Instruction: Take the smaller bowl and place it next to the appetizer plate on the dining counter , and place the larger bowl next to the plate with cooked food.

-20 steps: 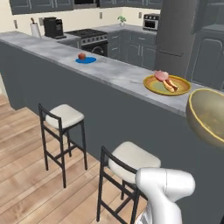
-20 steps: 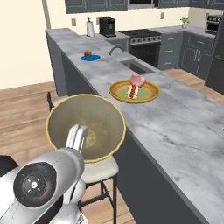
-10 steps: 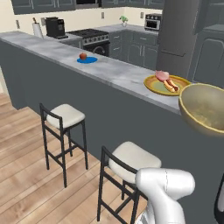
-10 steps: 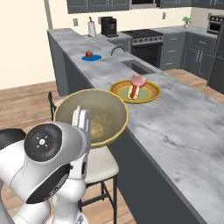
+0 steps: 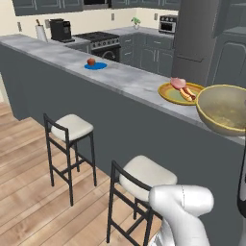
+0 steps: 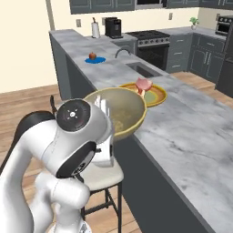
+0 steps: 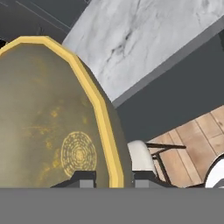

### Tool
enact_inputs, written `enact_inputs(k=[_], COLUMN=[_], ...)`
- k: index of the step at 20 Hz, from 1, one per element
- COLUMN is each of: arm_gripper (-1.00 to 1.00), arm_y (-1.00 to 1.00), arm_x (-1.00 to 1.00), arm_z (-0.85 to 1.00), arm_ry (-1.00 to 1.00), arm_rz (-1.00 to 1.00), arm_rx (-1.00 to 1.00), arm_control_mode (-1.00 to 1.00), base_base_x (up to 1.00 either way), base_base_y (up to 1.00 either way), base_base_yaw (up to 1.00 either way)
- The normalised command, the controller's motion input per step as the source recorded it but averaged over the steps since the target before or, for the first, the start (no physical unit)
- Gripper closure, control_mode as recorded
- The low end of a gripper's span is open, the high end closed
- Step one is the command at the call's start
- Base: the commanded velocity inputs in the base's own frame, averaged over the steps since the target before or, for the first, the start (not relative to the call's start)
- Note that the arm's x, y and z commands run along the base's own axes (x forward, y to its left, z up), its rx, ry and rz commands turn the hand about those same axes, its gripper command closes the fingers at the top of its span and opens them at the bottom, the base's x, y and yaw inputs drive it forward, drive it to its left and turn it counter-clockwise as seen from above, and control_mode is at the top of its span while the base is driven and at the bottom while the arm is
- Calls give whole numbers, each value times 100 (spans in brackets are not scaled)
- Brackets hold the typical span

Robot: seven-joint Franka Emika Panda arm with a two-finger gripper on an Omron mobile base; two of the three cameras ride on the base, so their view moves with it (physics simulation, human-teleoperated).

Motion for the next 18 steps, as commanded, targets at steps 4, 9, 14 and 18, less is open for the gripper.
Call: enact_inputs(k=[4,9,14,18], arm_gripper=[100,100,100,100], arm_y=[-41,-37,-27,-33], arm_x=[45,53,75,70], arm_z=[4,-2,-6,-14], arm_ry=[5,-2,4,1], arm_rz=[1,1,0,0], arm_rx=[0,3,0,0], arm_control_mode=[-100,-100,-100,-100], base_base_x=[0,0,0,0], base_base_y=[0,0,0,0], base_base_yaw=[0,0,0,0])
